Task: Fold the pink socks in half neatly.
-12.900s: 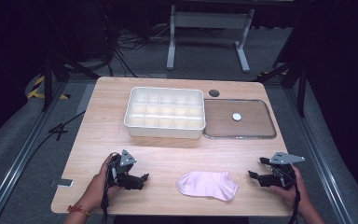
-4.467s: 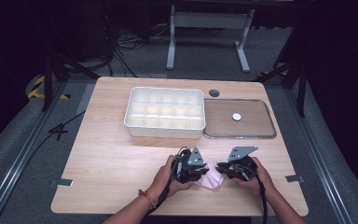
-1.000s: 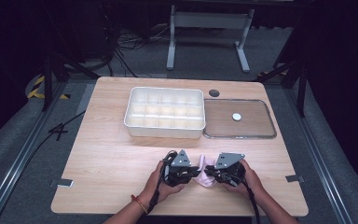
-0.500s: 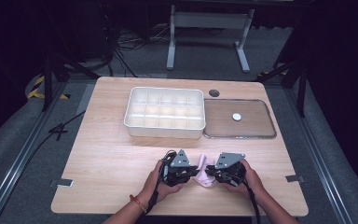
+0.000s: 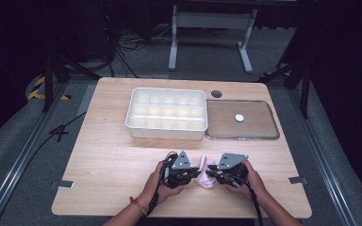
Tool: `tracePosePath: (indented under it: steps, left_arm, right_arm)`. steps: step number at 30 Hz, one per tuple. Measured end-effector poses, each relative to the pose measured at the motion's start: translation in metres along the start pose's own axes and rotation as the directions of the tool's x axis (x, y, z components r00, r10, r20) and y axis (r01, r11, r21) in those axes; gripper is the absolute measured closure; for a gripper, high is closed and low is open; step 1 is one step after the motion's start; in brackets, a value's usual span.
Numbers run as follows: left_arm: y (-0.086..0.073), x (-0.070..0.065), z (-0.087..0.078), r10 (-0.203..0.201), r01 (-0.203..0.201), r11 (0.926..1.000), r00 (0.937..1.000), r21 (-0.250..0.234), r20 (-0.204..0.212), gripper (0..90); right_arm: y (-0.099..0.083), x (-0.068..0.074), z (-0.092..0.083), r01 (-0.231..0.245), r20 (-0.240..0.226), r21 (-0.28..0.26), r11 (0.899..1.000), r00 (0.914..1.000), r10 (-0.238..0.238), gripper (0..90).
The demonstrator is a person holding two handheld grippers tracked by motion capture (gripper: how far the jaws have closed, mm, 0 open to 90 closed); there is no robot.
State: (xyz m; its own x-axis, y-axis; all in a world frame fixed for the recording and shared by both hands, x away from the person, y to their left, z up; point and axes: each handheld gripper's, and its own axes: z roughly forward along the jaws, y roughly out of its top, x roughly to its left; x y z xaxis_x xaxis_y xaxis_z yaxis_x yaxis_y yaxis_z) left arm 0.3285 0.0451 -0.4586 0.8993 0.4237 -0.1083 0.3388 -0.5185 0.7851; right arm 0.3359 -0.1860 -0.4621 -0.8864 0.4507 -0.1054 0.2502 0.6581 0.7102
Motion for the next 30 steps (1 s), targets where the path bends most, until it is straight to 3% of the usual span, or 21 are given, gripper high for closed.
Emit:
tracePosePath:
  steps: [3, 5, 8, 14, 22, 30]
  left_arm:
    - [0.000, 0.000, 0.000, -0.002, 0.002, 1.0000, 1.0000, 0.001, 0.000, 83.2]
    - [0.000, 0.000, 0.000, 0.002, -0.002, 1.0000, 1.0000, -0.001, -0.002, 83.2]
    - [0.000, -0.001, 0.000, 0.015, -0.015, 0.9998, 0.9998, 0.009, -0.010, 83.2]
    - [0.001, -0.004, 0.001, 0.034, -0.034, 0.9994, 0.9994, 0.011, -0.008, 83.1]
    - [0.008, -0.008, 0.008, 0.040, -0.040, 0.9992, 0.9992, -0.002, 0.006, 82.8]
    - [0.011, -0.014, 0.020, 0.088, -0.088, 0.9944, 0.9961, 0.057, 0.010, 81.0]
  right_arm:
    - [0.000, -0.002, -0.006, -0.013, 0.016, -0.012, 1.000, 0.9998, 0.013, 70.5]
    - [-0.003, -0.006, -0.014, -0.041, 0.051, -0.011, 0.999, 0.9979, 0.041, 62.7]
    - [-0.008, -0.011, -0.014, -0.065, 0.043, 0.014, 0.998, 0.9970, 0.065, 59.6]
    - [-0.012, -0.013, -0.006, -0.087, 0.011, 0.043, 0.995, 0.9962, 0.087, 59.3]
    - [-0.012, -0.013, -0.002, -0.074, -0.014, 0.042, 0.996, 0.9971, 0.075, 64.5]
    - [-0.012, -0.014, -0.002, -0.082, -0.022, 0.039, 0.996, 0.9963, 0.083, 65.1]
